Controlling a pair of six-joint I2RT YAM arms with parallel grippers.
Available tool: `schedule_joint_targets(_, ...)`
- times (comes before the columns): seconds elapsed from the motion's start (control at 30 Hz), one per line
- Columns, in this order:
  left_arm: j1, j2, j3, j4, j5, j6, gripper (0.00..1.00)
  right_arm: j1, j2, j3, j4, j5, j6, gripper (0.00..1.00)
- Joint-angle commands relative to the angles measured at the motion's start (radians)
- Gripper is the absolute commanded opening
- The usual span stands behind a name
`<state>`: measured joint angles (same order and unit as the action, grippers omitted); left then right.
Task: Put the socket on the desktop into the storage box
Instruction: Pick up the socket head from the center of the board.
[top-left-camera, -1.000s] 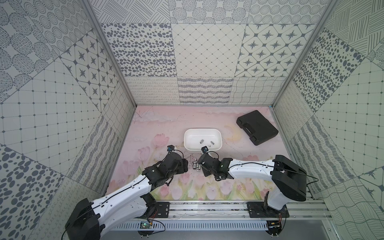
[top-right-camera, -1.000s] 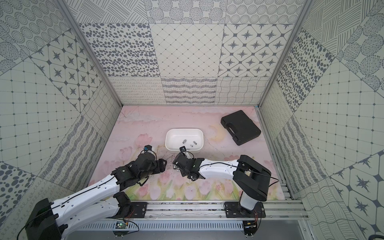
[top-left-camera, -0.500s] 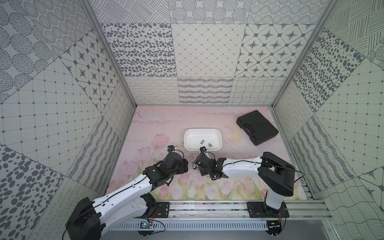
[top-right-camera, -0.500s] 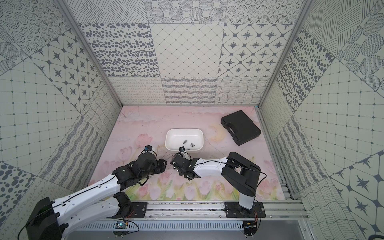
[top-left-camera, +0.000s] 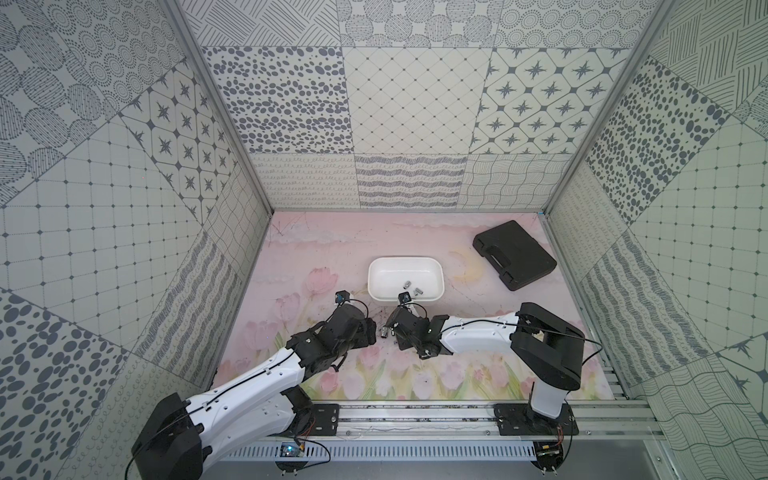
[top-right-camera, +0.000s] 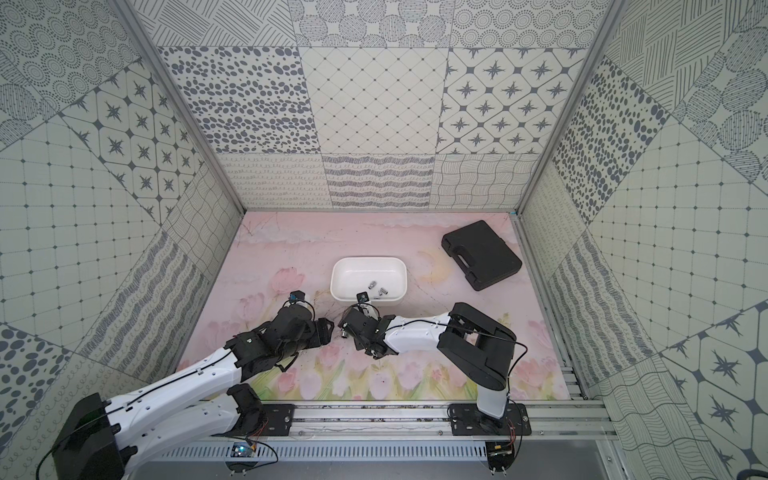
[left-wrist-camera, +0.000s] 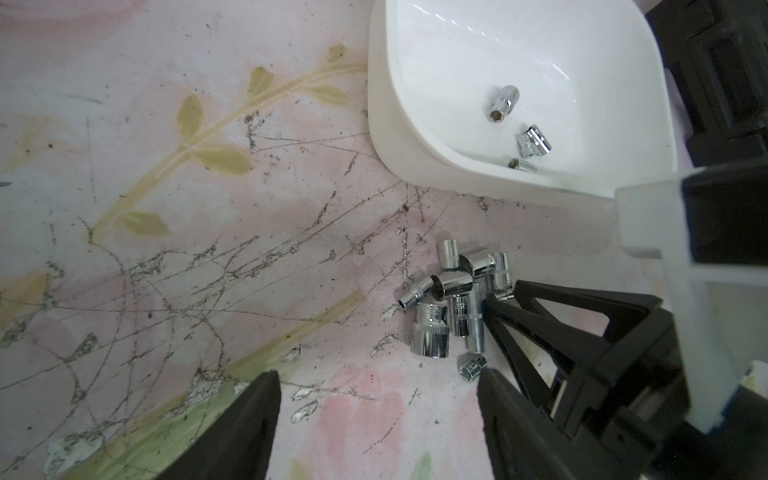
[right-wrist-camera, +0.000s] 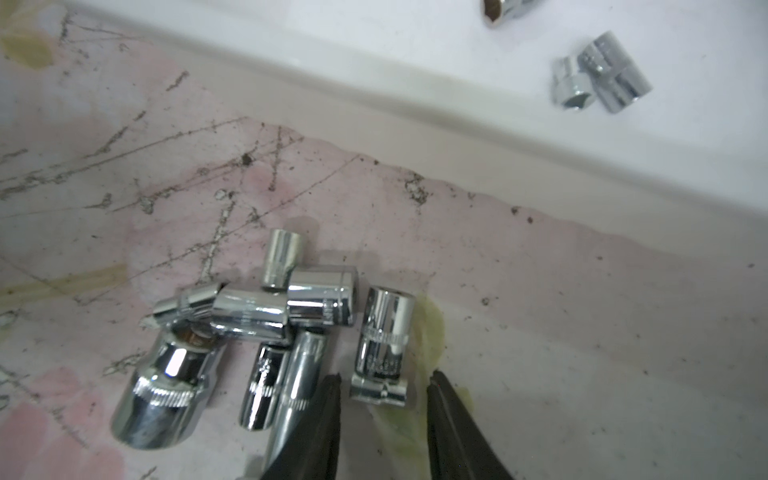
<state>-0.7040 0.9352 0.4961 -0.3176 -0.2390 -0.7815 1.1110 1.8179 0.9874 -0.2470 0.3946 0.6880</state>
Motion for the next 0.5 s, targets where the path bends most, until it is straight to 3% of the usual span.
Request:
schedule_joint_targets(0.0, 0.0, 0.004, 0.004, 0.031, 0.002, 0.001, 0.8, -0.005, 0.026, 0.012, 0.02, 0.003, 0.019, 0.36)
schedule_joint_targets(0.47, 0.001, 0.033, 0.009, 0.036, 0.012, -0.002, 0.79, -0.007, 0.021, 0.0, 0.02, -0.004, 0.032, 0.28)
